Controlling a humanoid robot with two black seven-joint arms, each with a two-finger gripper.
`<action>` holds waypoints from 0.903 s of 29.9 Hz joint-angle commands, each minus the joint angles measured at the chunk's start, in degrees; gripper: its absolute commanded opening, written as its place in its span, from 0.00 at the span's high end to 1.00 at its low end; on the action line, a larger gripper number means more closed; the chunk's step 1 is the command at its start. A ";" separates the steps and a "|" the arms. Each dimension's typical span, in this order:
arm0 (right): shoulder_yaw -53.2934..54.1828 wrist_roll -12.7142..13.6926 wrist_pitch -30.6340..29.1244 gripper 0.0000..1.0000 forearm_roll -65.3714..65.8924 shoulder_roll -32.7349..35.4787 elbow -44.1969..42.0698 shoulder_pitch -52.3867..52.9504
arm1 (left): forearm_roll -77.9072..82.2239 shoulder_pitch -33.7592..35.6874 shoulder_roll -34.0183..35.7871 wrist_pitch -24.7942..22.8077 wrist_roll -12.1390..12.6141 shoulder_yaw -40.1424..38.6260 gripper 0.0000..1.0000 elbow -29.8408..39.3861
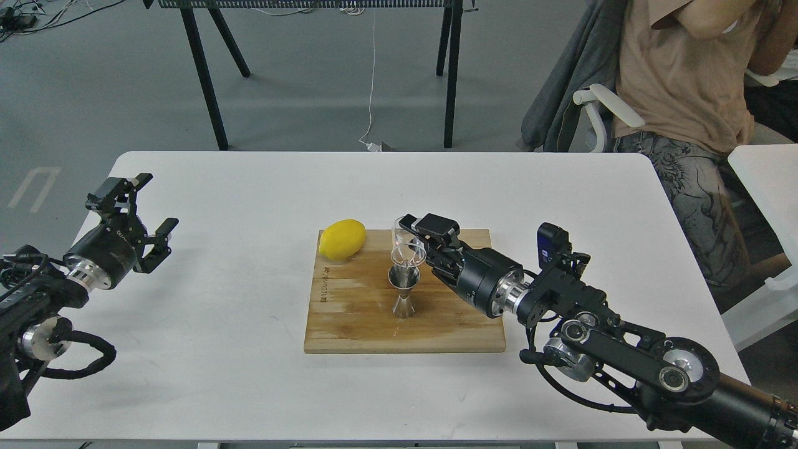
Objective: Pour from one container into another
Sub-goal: 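Tilt the clear cup with the right gripper to pour into the jigger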
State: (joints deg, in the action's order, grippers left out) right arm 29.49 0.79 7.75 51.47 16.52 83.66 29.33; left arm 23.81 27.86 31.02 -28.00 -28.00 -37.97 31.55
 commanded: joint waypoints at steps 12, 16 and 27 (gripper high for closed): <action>-2.24 -0.53 -0.02 0.63 1.44 0.79 -0.87 2.13 | 0.00 -0.09 0.09 0.00 0.00 0.00 0.01 0.00; -3.56 -0.61 -0.02 0.63 1.44 1.50 -0.96 3.10 | 0.00 -0.09 0.09 0.00 0.00 0.00 0.01 0.00; -4.97 -1.14 -0.02 0.63 3.81 1.50 -2.10 4.06 | 0.00 -0.09 0.09 0.00 0.00 0.00 0.01 0.00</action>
State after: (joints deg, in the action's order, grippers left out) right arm 25.39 -0.22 7.73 55.13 18.02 81.72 32.86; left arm 23.81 27.77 31.10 -28.00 -28.00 -37.97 31.55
